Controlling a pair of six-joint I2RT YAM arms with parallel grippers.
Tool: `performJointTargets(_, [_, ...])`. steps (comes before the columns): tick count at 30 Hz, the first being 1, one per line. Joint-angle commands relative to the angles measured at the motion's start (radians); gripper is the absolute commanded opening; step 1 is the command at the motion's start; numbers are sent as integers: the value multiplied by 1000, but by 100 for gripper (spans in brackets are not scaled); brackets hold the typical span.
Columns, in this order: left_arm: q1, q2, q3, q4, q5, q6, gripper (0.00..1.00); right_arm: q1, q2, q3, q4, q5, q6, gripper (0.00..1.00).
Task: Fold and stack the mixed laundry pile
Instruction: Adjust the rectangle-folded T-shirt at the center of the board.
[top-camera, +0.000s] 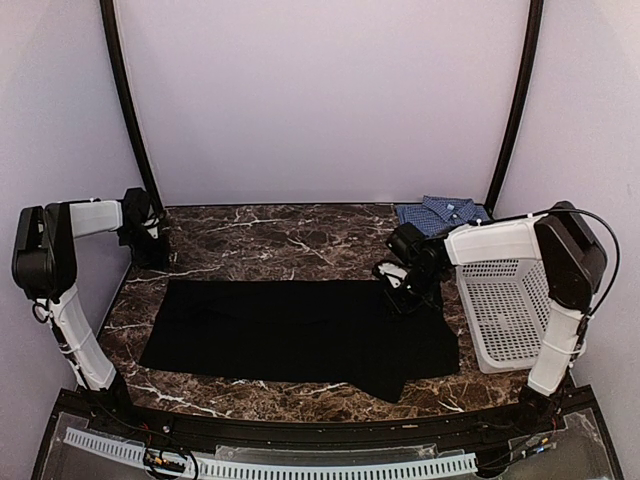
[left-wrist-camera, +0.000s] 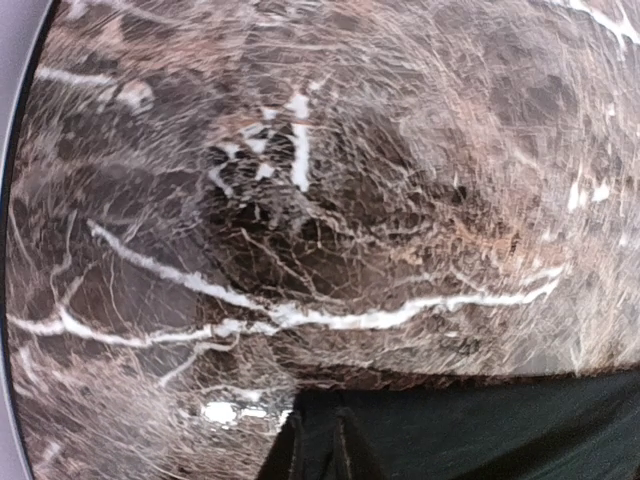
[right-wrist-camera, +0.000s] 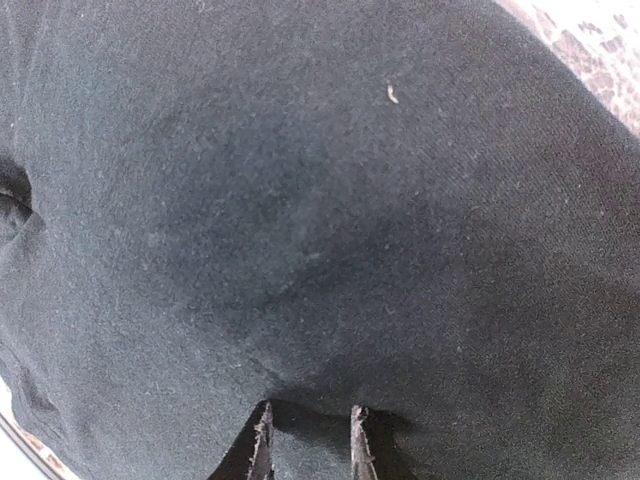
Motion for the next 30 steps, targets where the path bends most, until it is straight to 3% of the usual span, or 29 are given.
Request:
performJointTargets(1, [5, -37, -2, -34, 13, 6, 25, -6, 32, 36, -12, 47, 10, 24])
performJointTargets(3, [5, -46, -23, -40, 15, 5, 30, -6, 27, 41, -11, 45, 10, 24])
performJointTargets(13, [5, -2, -59, -39, 29, 18, 34, -6, 17, 48, -17, 44, 2, 25])
performJointTargets(27, [6, 40, -78, -17, 97, 12, 35, -15, 24, 47, -8, 42, -5, 25])
performJointTargets(30, [5, 43, -81, -9, 100, 10, 29, -18, 32, 48, -4, 42, -5, 25])
